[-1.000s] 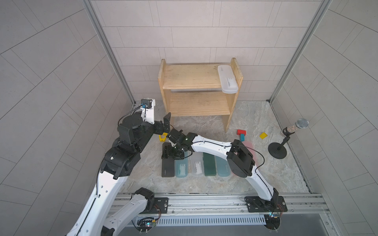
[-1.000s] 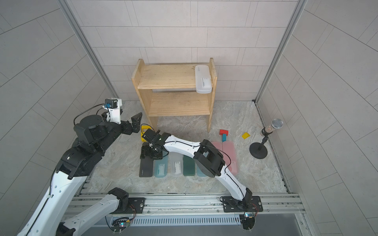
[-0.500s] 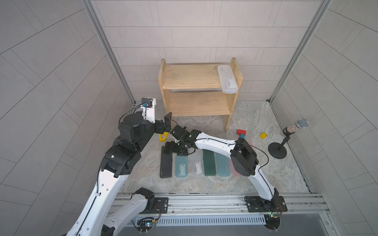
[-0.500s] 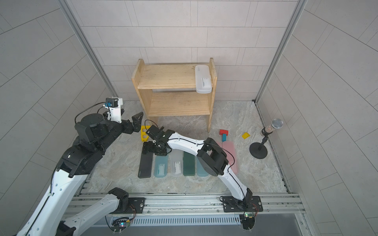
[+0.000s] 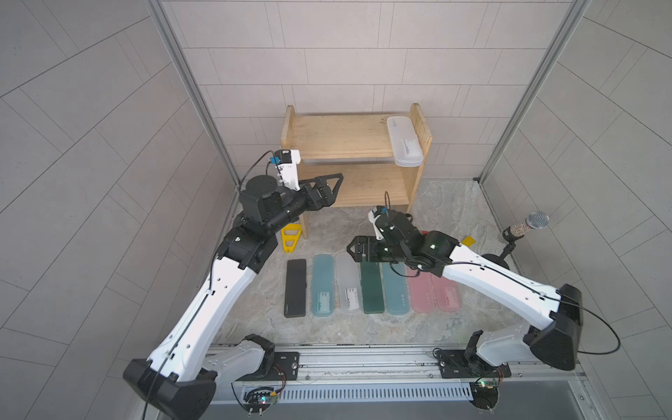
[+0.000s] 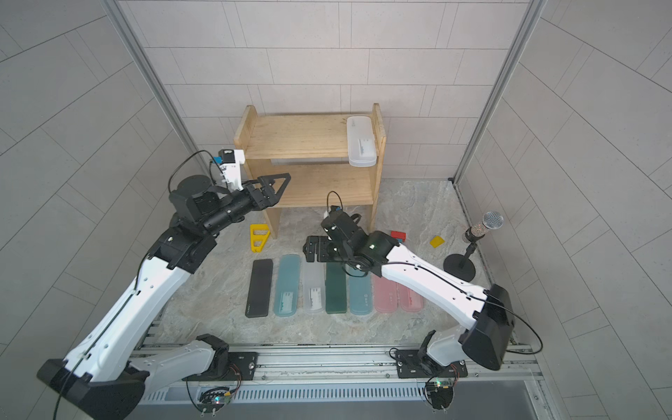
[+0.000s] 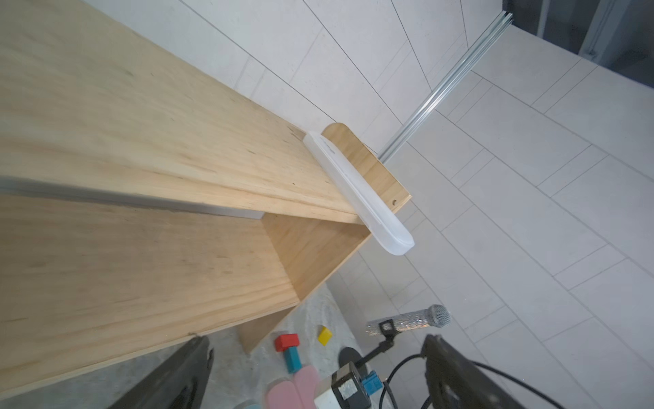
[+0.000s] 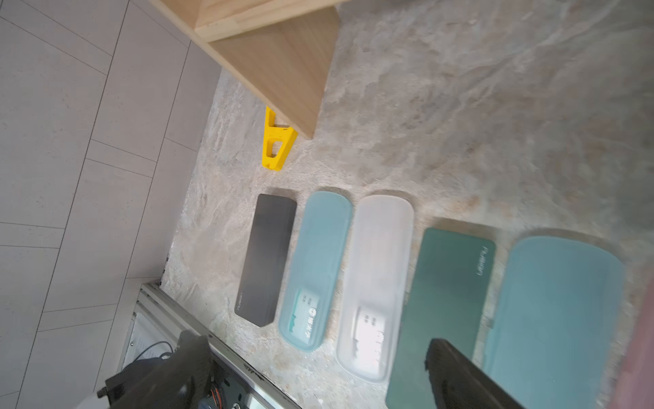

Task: Remove the pencil cases from the shelf
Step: Pick up the pencil case from the shelf.

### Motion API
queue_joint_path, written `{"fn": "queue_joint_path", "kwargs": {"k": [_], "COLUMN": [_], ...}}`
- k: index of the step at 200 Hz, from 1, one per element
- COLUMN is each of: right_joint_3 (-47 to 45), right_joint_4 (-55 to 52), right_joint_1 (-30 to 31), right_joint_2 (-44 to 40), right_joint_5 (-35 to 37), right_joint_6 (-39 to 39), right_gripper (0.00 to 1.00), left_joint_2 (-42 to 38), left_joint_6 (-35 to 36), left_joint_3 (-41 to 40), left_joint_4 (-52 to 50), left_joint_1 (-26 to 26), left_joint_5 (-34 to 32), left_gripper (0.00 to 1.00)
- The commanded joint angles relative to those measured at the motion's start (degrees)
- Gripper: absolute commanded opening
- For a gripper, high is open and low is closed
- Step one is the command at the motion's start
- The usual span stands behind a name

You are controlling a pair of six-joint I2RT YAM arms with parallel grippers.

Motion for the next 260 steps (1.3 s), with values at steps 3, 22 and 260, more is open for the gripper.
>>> {"fn": "queue_joint_path", "kwargs": {"k": [3, 22, 260], "right_joint_3": [-9.99, -13.29, -11.97], "right_joint_4": [-1.07, -2.59, -17.52], "right_joint_1": [-7.43, -12.66, -25.84], "right_joint_2": [-6.86, -13.48, -27.69], "right_joint_5": [-0.8, -1.22, -0.73], "right_joint_6": [2.0, 0.33, -5.34], "right_gripper": [1.0, 1.0, 1.0], "left_joint_2": [3.42, 6.92, 34.54], "left_joint_6": [-7.73, -11.6, -23.84], "left_joint_3": [2.41, 4.05, 32.62], "left_joint_4": [8.97, 12.34, 2.14], "left_joint_1": [-4.6, -7.59, -10.27], "left_joint_5": [2.83, 1.09, 4.2], "left_gripper": [1.0, 1.0, 0.89]}}
